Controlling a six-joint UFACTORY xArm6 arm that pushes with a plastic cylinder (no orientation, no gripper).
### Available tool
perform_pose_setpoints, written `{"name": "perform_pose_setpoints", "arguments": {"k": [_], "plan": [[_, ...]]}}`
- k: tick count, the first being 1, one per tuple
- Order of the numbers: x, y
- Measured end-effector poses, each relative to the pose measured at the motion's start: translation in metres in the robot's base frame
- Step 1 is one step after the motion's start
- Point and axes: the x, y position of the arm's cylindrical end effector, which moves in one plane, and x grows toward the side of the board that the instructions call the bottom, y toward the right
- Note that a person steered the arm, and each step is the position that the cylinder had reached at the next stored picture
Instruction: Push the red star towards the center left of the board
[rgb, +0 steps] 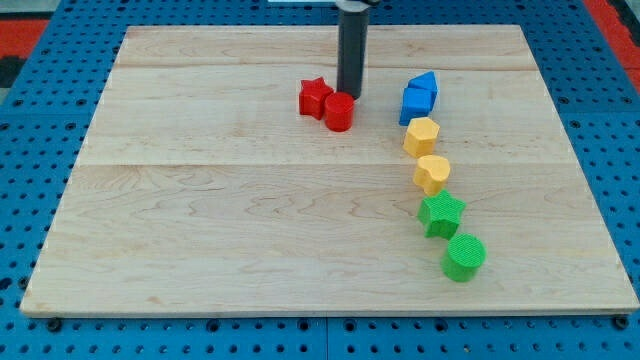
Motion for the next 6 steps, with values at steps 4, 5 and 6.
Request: {"name": "perform_pose_setpoints", "arguments": {"k": [4, 5, 6], "plan": [[-0.041, -0.147], [-0.024, -0.126], [-0.008, -0.099]]}}
